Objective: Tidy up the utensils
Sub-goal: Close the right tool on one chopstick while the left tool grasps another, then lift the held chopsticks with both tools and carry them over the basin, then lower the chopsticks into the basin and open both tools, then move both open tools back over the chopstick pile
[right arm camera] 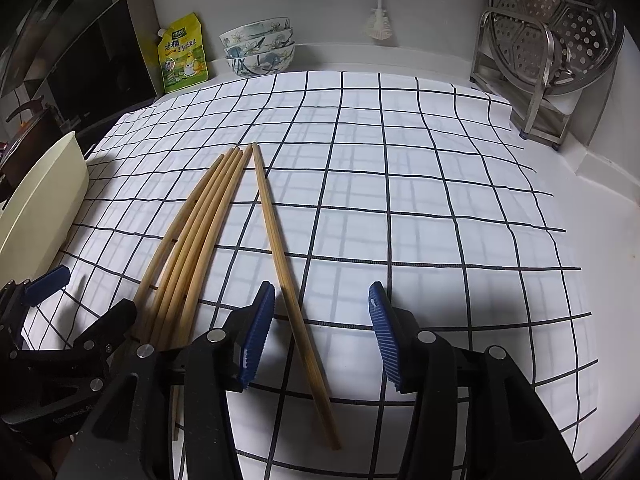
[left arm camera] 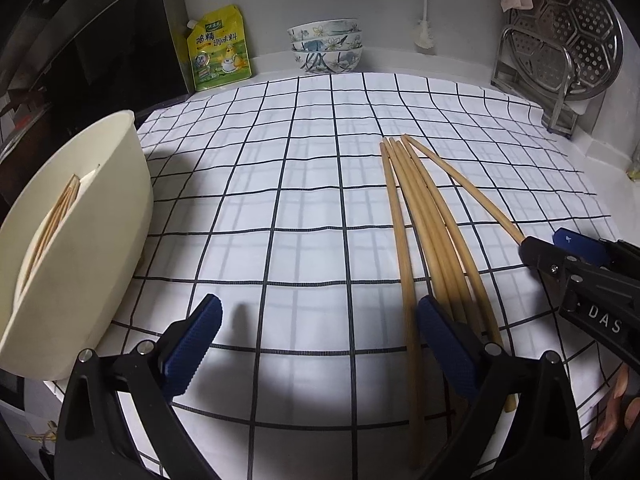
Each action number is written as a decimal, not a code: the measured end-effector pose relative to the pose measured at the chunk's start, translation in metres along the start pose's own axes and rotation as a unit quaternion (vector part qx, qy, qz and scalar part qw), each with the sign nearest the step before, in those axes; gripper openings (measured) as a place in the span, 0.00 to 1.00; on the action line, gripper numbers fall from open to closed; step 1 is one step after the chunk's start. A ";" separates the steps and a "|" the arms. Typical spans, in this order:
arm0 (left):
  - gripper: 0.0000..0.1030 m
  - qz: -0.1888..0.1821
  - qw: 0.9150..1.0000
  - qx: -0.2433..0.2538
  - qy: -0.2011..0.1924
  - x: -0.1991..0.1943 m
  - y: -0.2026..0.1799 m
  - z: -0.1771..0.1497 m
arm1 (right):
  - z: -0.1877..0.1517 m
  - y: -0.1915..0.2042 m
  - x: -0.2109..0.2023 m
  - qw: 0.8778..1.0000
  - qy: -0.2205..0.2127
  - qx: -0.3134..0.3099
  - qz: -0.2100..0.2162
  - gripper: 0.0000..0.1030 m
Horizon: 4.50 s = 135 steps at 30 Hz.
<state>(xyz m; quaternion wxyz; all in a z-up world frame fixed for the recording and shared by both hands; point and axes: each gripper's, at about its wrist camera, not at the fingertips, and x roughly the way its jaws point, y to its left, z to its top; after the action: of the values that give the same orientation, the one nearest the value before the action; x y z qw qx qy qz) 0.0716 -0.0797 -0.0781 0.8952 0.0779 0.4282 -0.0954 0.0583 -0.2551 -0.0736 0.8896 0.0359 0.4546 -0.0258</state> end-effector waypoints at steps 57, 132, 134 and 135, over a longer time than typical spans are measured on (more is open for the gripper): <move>0.07 -0.093 0.994 -0.054 -0.026 -0.049 0.051 0.040 | 0.028 0.046 -0.040 0.993 -0.053 0.012 0.103 0.06; 0.76 0.066 0.982 -0.170 -0.052 -0.101 0.251 -0.003 | 0.066 0.256 -0.047 0.969 -0.037 -0.089 0.225 0.39; 0.78 0.062 0.983 -0.166 -0.054 -0.102 0.242 -0.002 | 0.063 0.247 -0.051 0.970 -0.042 -0.087 0.221 0.39; 0.78 0.060 0.983 -0.163 -0.054 -0.103 0.238 -0.002 | 0.062 0.242 -0.052 0.971 -0.043 -0.085 0.219 0.39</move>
<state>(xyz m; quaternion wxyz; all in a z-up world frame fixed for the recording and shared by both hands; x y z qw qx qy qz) 0.0639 0.1623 0.0148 0.9218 -0.0491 0.3837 0.0252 0.0965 -0.0189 0.0148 0.8924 0.0578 0.3972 0.2064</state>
